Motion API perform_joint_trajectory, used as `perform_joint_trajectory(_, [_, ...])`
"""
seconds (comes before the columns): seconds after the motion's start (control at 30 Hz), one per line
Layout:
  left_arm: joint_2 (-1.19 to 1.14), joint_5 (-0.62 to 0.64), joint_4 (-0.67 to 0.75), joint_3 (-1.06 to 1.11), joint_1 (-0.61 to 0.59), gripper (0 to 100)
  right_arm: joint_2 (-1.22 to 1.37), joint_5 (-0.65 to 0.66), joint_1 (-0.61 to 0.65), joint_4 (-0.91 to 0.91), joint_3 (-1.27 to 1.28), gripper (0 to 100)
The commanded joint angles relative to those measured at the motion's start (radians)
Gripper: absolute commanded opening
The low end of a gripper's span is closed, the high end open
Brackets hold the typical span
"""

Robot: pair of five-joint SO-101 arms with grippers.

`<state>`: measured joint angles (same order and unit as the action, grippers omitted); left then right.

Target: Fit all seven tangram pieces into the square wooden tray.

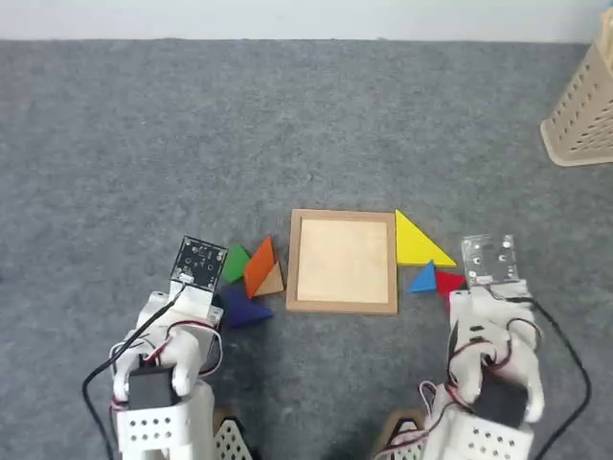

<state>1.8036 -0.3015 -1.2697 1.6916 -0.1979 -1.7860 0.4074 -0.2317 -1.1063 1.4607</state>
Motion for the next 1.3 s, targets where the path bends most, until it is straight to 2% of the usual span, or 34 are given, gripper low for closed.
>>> perform_joint_trajectory(0.0, [0.018, -0.002, -0.005, -0.005, 0.003, 15, 0.113, -0.002, -0.007, -0.033, -0.279, 0.6])
perform_joint_trajectory(0.1, [0.018, -0.002, -0.005, -0.005, 0.003, 15, 0.351, -0.075, 0.022, -0.031, -0.399, 0.6])
perform_joint_trajectory(0.37, [0.018, -0.002, -0.005, -0.005, 0.003, 15, 1.115, -0.226, 0.321, -0.041, -0.674, 0.7])
perform_joint_trajectory(0.47, [0.018, -0.002, -0.005, -0.005, 0.003, 15, 1.333, -0.233, 0.375, -0.039, -0.763, 2.7])
perform_joint_trajectory(0.67, [0.018, -0.002, -0.005, -0.005, 0.003, 15, 1.604, -0.034, 0.380, -0.041, -0.945, 17.9])
perform_joint_trajectory(0.83, [0.018, -0.002, -0.005, -0.005, 0.003, 15, 1.721, 0.086, 0.440, -0.042, -1.053, 24.7])
perform_joint_trajectory(1.07, [0.018, -0.002, -0.005, -0.005, 0.003, 15, 1.834, 0.150, 0.479, -0.030, -1.146, 27.7])
perform_joint_trajectory(1.27, [0.018, -0.002, -0.005, -0.005, 0.003, 15, 1.968, 0.160, 0.390, -0.013, -1.246, 27.7])
